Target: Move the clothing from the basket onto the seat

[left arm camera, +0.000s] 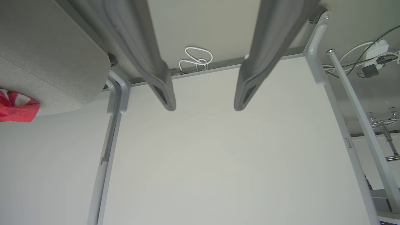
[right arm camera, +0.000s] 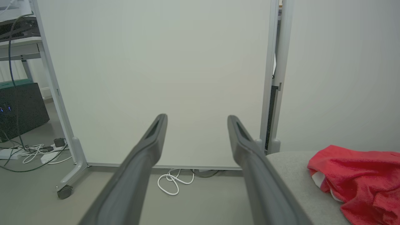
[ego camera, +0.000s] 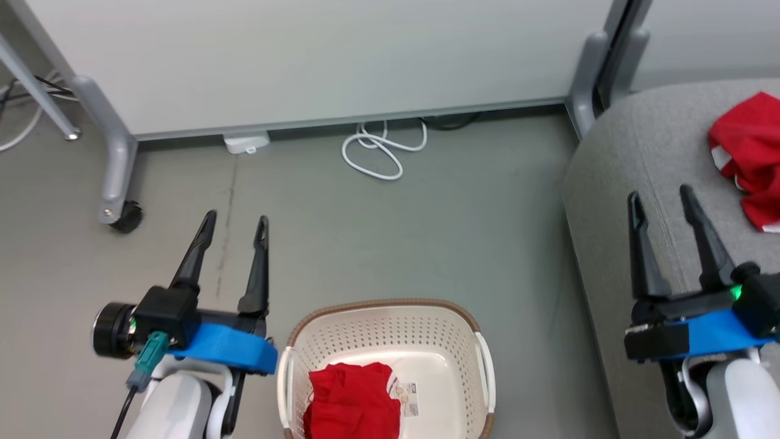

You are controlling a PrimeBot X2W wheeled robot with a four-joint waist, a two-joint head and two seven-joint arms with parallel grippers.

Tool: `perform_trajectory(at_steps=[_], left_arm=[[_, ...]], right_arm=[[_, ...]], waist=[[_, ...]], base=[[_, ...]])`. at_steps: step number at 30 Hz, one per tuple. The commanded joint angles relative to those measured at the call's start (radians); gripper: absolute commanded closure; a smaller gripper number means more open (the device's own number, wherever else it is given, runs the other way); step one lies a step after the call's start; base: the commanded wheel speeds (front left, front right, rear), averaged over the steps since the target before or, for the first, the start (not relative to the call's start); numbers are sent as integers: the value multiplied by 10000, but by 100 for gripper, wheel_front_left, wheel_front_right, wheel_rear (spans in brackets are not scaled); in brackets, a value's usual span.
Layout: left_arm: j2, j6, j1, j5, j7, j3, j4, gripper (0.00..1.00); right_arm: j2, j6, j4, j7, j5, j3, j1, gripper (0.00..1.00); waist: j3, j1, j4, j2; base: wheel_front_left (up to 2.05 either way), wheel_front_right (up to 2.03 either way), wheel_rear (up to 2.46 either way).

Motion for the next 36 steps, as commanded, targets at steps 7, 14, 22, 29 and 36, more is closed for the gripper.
perform_trajectory(at_steps=[7, 14, 22, 29, 36], left_arm=[[-202, -425, 1216, 529, -26, 1054, -429, 0], [-569, -711, 1793, 914, -26, 1691, -731, 0], [-848, -1030, 2013, 1259, -26, 2222, -844, 0], [-993, -1304, 1596, 1508, -26, 2238, -574, 0], [-796, -1579, 199, 1663, -25, 1202, 821, 0]], right_arm=[[409, 5, -545, -36, -191, 188, 1326, 0], [619, 5, -860, -36, -212, 27, 2060, 0], [779, 5, -746, -36, -186, 72, 2324, 0], [816, 3, -801, -36, -126, 184, 2000, 0], [695, 3, -1033, -36, -240, 306, 1324, 0]], waist=[[-828, 3, 607, -1], [-995, 3, 658, -1], [-1145, 3, 680, -1], [-885, 3, 564, -1], [78, 3, 300, -1]], base=[[0, 0, 0], [0, 0, 0], [0, 0, 0], [0, 0, 0], [0, 0, 0]])
